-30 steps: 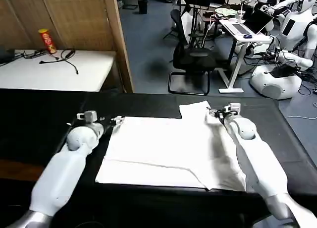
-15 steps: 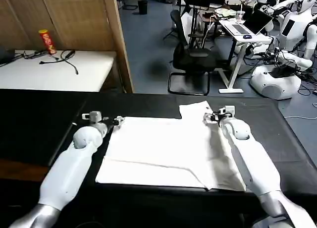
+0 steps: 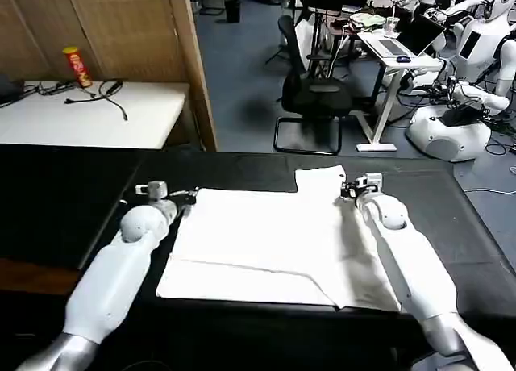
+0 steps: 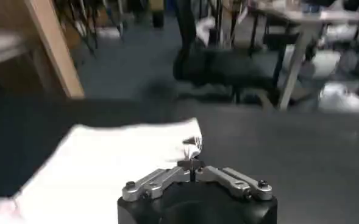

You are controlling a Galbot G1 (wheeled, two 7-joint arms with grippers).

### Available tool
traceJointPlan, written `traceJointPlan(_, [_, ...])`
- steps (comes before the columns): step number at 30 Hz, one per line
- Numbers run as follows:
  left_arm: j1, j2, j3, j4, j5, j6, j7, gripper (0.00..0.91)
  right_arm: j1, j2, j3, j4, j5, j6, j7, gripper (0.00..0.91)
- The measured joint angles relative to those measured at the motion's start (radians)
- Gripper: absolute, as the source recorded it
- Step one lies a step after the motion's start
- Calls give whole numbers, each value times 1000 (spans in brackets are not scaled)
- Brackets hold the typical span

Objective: Fold and organize the clothes.

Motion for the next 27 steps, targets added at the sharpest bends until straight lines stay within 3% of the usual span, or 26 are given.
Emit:
traceJointPlan(8, [99,70,-45,-188,-47,14,-23,0,-184,-119,57,274,53,-40,7,0])
traceJointPlan(15, [292,162,-109,-395,-70,19,-33,0,-371,-220,117,487,53,-111,48,0])
traceJointPlan(27, [553,263,-200,-623,-47,24,-53,0,-595,-303,181,709,72,-247,85,0])
